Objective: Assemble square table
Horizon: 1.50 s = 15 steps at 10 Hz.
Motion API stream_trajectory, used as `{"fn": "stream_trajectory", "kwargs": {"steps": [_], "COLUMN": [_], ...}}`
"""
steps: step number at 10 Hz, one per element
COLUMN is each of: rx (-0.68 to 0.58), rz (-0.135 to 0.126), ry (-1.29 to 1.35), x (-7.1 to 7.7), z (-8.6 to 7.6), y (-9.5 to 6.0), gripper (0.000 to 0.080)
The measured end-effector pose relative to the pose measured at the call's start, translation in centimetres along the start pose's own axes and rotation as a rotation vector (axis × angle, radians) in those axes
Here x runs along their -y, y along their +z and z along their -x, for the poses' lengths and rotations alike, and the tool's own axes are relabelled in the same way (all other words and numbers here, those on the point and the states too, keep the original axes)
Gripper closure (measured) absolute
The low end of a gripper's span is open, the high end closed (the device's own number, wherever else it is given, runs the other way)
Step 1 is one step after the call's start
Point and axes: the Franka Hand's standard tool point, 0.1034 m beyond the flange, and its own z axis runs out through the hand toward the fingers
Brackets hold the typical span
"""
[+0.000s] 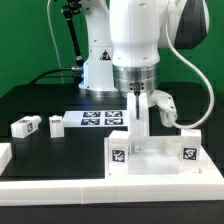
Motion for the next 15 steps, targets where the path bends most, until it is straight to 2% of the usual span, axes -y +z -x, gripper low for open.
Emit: {"fn": "stream_trajectory", "kwargs": {"steps": [1,2,4,6,8,9,10,12,15], "rx": [0.002,0.004,0.0,0.003,0.003,0.003,0.002,0.002,0.001], "rz": [-0.044,-0.048,-0.039,-0.039,-0.038,-0.038,-0.038,-0.037,-0.043], "ry": [0.001,0.0,-0.015,-0.048,-0.055,-0.055,-0.055,-0.056,-0.059], "x": [0.2,0.1,-0.2,-0.2,-0.2,-0.3,-0.3,-0.3,-0.2], "z": [0.3,0.9,1.8,1.0,1.3,1.3,1.3,1.3,1.3], "y": [0.0,0.1,0.7,0.7,0.8,0.8,0.8,0.8,0.8], "gripper": [0.015,0.015,0.015,0.015,0.0178,0.0373,0.0373,0.0723,0.0744]}}
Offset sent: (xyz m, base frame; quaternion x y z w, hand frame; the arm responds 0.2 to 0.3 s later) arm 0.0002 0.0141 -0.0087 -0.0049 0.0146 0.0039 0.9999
